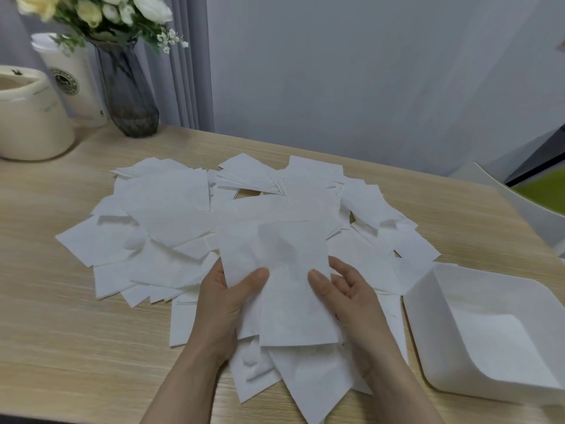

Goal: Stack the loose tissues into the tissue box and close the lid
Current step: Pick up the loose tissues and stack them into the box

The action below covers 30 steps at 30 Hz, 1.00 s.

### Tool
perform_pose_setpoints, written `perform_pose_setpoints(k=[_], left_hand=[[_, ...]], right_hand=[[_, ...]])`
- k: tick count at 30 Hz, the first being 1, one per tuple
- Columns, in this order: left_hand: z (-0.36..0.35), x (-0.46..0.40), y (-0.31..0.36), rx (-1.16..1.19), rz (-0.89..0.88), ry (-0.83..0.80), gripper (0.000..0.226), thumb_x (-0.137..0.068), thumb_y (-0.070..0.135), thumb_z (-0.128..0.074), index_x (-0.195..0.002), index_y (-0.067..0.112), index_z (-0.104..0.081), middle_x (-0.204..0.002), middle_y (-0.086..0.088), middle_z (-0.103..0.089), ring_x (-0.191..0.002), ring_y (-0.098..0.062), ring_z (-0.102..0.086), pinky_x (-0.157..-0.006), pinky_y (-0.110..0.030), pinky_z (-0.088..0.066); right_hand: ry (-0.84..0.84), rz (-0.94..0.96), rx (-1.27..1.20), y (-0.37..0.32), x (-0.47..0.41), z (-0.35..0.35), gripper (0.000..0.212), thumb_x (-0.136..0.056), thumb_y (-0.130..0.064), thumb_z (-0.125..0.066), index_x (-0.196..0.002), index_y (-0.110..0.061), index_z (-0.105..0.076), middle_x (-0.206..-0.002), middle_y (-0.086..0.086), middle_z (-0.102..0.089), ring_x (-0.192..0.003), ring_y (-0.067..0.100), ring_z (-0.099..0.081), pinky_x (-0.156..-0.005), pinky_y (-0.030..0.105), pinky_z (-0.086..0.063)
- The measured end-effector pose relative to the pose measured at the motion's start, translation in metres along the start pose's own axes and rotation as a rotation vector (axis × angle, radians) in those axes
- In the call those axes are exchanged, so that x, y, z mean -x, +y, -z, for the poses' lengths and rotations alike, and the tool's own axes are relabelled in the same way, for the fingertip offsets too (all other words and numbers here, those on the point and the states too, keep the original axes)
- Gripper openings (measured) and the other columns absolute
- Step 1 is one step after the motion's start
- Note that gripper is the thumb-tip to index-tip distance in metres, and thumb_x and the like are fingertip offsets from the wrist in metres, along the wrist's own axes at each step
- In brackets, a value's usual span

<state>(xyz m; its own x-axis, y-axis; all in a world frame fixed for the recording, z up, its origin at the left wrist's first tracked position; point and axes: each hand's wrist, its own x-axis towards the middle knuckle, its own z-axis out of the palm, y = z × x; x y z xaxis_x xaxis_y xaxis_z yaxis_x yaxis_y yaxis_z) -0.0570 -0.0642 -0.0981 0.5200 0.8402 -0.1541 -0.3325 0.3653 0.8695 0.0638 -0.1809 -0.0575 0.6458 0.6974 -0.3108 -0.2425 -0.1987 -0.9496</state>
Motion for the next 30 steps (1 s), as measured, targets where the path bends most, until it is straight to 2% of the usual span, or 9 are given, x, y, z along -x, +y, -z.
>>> perform_pose_setpoints(k=[4,10,13,17,20,23,26,28,30], left_hand=[[0.000,0.000,-0.001,-0.060,-0.055,-0.008,0.039,-0.067,0.007,-0.082,-0.104,0.012,-0.070,-0.102,-0.010,-0.075,-0.094,-0.029,-0.072,-0.069,-0.031,-0.059],[-0.002,0.005,0.006,0.077,-0.100,-0.117,0.029,-0.069,0.004,-0.069,-0.088,0.025,-0.076,-0.098,-0.013,-0.075,-0.087,-0.028,-0.073,-0.067,-0.033,-0.058],[-0.002,0.005,0.005,0.075,-0.082,-0.137,0.028,-0.069,0.005,-0.069,-0.092,0.020,-0.075,-0.100,-0.014,-0.075,-0.087,-0.029,-0.073,-0.065,-0.033,-0.058],[0.000,0.002,0.000,-0.027,-0.082,-0.090,0.038,-0.067,0.003,-0.079,-0.102,0.012,-0.068,-0.101,-0.013,-0.075,-0.092,-0.030,-0.072,-0.068,-0.033,-0.059],[0.001,0.000,-0.006,-0.159,-0.131,-0.042,0.042,-0.069,0.011,-0.077,-0.109,0.019,-0.067,-0.104,-0.003,-0.075,-0.096,-0.024,-0.072,-0.074,-0.032,-0.059],[-0.001,0.000,-0.009,-0.293,-0.171,-0.028,0.042,-0.073,0.017,-0.069,-0.113,0.030,-0.065,-0.102,0.009,-0.075,-0.093,-0.012,-0.071,-0.071,-0.025,-0.056],[0.000,-0.001,-0.009,-0.294,-0.139,-0.029,0.032,-0.087,0.009,-0.070,-0.112,0.029,-0.065,-0.102,0.009,-0.075,-0.094,-0.013,-0.071,-0.072,-0.025,-0.056],[-0.001,0.000,-0.007,-0.230,-0.089,-0.039,0.026,-0.097,0.008,-0.056,-0.115,0.024,-0.066,-0.106,0.003,-0.075,-0.098,-0.017,-0.071,-0.077,-0.030,-0.056],[-0.002,-0.001,-0.006,-0.181,-0.036,-0.035,0.025,-0.101,0.012,-0.047,-0.116,0.020,-0.066,-0.107,-0.001,-0.075,-0.100,-0.020,-0.071,-0.080,-0.032,-0.054]], right_hand=[[-0.065,-0.034,-0.089,-0.005,0.005,0.000,0.032,-0.075,-0.015,-0.073,-0.105,-0.004,-0.068,-0.090,0.011,-0.075,-0.082,0.021,-0.073,-0.063,0.023,-0.056],[-0.197,-0.124,-0.191,-0.005,0.003,0.004,0.064,-0.071,-0.030,-0.084,-0.127,-0.013,-0.057,-0.116,0.008,-0.070,-0.104,0.023,-0.069,-0.083,0.032,-0.058],[-0.321,-0.137,-0.253,-0.009,0.006,0.003,0.055,-0.072,-0.026,-0.074,-0.123,-0.008,-0.061,-0.115,0.013,-0.070,-0.105,0.027,-0.068,-0.080,0.031,-0.058],[-0.156,-0.043,-0.143,-0.008,0.007,0.003,0.026,-0.077,-0.012,-0.075,-0.102,-0.004,-0.071,-0.097,0.014,-0.074,-0.093,0.028,-0.072,-0.070,0.027,-0.058],[0.085,0.111,0.160,0.000,0.005,0.005,0.002,-0.083,-0.011,-0.072,-0.085,-0.011,-0.073,-0.079,0.009,-0.075,-0.082,0.030,-0.071,-0.070,0.033,-0.054],[0.220,0.223,0.416,0.010,0.002,0.007,0.012,-0.084,-0.022,-0.071,-0.073,-0.017,-0.068,-0.070,0.008,-0.069,-0.074,0.030,-0.066,-0.067,0.040,-0.051],[0.261,0.272,0.318,0.008,0.003,0.007,0.016,-0.088,-0.017,-0.067,-0.072,-0.014,-0.068,-0.068,0.005,-0.069,-0.064,0.016,-0.063,-0.062,0.028,-0.047],[0.256,0.279,0.205,0.002,0.004,0.007,0.017,-0.092,-0.015,-0.062,-0.077,-0.013,-0.071,-0.068,0.004,-0.070,-0.062,0.011,-0.063,-0.057,0.018,-0.047],[0.202,0.240,0.092,-0.003,0.005,0.005,0.016,-0.093,-0.014,-0.060,-0.083,-0.011,-0.072,-0.072,0.005,-0.073,-0.064,0.011,-0.066,-0.056,0.017,-0.050]])
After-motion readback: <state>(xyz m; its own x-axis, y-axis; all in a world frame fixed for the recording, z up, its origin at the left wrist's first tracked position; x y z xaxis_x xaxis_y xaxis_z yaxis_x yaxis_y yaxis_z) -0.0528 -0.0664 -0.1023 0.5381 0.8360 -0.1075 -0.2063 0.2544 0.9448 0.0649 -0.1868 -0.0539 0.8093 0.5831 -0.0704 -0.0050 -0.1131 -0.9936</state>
